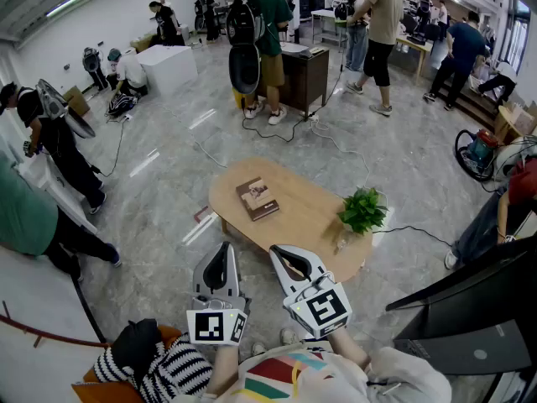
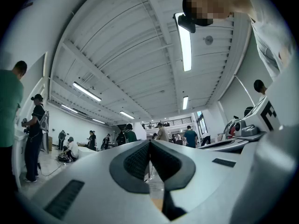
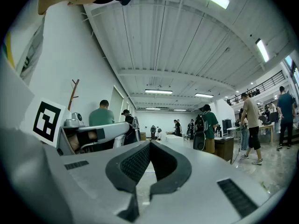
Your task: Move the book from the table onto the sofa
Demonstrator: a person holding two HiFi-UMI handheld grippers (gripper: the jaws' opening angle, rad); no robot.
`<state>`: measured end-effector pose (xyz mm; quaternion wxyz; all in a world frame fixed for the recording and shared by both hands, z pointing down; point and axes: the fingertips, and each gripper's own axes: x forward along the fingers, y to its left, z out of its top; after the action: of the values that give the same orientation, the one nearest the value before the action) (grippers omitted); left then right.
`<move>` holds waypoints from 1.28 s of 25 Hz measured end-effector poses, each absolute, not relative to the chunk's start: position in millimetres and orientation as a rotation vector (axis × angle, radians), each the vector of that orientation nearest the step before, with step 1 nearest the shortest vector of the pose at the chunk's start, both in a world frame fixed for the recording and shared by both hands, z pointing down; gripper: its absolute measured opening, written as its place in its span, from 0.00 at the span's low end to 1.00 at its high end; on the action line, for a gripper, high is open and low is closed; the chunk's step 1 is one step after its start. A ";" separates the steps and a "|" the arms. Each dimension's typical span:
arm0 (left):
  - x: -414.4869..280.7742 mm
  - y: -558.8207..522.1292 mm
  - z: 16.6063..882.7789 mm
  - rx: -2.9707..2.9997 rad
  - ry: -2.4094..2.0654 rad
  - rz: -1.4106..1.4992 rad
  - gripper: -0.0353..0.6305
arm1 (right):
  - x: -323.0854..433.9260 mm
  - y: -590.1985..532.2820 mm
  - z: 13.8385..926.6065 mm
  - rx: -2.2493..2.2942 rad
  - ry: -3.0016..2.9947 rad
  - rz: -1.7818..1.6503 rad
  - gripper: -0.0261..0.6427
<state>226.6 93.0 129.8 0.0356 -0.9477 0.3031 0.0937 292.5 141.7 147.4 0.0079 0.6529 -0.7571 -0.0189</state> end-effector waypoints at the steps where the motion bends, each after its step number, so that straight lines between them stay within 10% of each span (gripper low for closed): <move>1: 226.0 90.6 129.7 -2.912 0.930 0.280 0.06 | 292.1 140.2 146.8 2.047 -2.371 -0.064 0.06; 32: 245.7 61.5 164.8 -2.875 1.083 0.236 0.06 | 316.7 115.6 217.7 1.803 -2.404 0.085 0.06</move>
<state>245.7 61.5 164.8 0.0302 -0.9326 0.3513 0.0766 316.7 115.6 217.7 0.0675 0.5984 -0.7979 0.0282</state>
